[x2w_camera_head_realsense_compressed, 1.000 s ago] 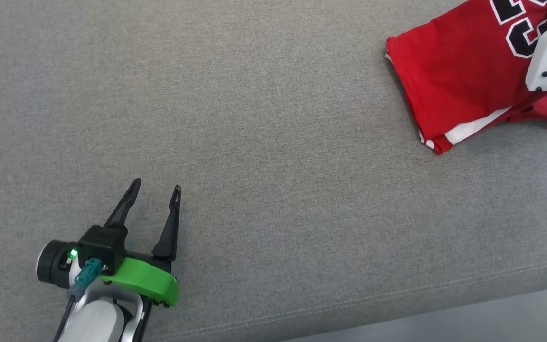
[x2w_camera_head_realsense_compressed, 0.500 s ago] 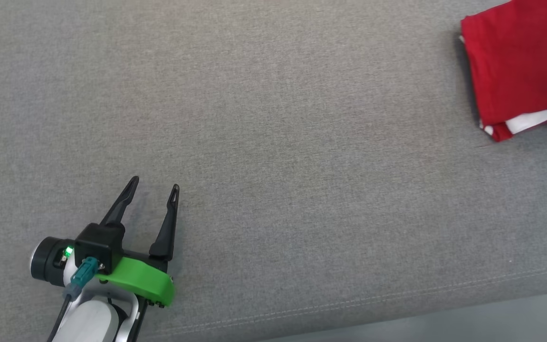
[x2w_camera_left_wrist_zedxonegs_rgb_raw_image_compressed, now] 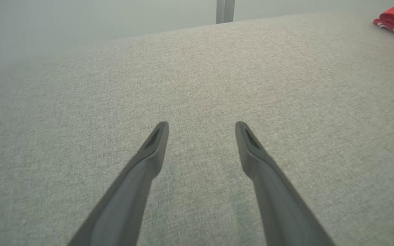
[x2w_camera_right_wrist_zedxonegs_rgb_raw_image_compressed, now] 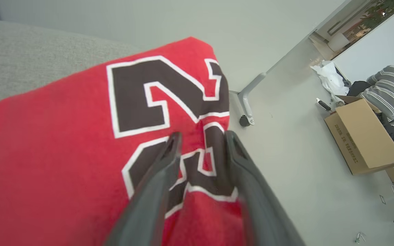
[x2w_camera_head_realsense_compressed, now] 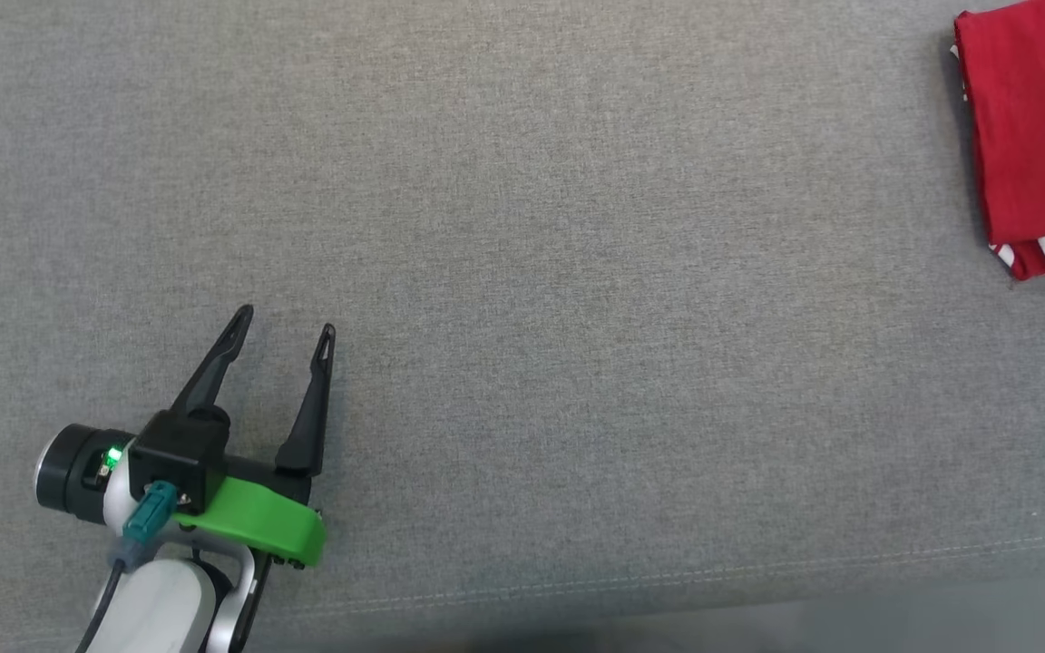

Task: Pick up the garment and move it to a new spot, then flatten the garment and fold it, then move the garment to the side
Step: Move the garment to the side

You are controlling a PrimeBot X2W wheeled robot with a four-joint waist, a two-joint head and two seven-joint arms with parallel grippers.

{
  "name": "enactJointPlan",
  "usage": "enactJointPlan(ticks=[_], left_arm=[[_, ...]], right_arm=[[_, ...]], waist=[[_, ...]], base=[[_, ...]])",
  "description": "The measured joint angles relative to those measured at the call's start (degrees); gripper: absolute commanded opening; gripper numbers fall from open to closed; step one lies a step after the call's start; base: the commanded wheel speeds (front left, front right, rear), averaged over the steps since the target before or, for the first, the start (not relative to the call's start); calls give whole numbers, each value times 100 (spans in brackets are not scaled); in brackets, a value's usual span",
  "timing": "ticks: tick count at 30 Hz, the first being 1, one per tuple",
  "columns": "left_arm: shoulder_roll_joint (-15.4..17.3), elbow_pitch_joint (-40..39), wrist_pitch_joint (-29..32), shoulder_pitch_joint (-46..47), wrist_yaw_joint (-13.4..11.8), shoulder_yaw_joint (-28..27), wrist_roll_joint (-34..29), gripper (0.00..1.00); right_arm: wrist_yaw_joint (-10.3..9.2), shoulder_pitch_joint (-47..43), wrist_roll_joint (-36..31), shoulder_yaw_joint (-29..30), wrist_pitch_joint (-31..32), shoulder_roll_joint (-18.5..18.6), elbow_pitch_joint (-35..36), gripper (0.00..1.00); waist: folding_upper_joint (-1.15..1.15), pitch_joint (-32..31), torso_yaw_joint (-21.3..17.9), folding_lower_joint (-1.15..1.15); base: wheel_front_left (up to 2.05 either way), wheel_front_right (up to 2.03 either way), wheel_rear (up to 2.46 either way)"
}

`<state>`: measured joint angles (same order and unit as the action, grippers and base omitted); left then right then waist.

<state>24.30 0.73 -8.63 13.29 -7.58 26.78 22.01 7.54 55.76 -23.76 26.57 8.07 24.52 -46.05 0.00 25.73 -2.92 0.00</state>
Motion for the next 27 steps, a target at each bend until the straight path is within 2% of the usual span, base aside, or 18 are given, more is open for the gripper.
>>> enactJointPlan(ticks=[2, 5, 10, 14, 22, 27], left_arm=[[21, -36, -64, 70, 7, 57, -97, 100], [23, -24, -155, 116, 47, 110, -146, 100], [-21, 33, -312, 162, 111, 158, -133, 100], [-191, 175, -388, 132, -42, -4, 31, 100], [-510, 431, -502, -224, -235, -403, 639, 100], [-703, 661, -531, -483, -361, -619, 964, 100]], right_arm=[[0, -79, -223, 124, -37, -63, -88, 100], [0, -130, -289, 309, -140, -62, -185, 100], [0, -209, -333, 499, -452, -290, -189, 100], [0, -398, -311, 486, -842, -422, -181, 100], [0, -898, 278, 391, -1734, -1209, 9, 100], [-1, -1347, 864, 152, -1978, -1744, 277, 100]], waist=[[0, 94, 47, 0], [0, 107, 81, 0], [0, -38, 66, 0], [0, -247, 49, 0], [0, -847, 24, 0], [0, -1310, 27, 0]], base=[[0, 0, 0], [0, 0, 0], [0, 0, 0], [0, 0, 0], [0, 0, 0], [0, 0, 0]])
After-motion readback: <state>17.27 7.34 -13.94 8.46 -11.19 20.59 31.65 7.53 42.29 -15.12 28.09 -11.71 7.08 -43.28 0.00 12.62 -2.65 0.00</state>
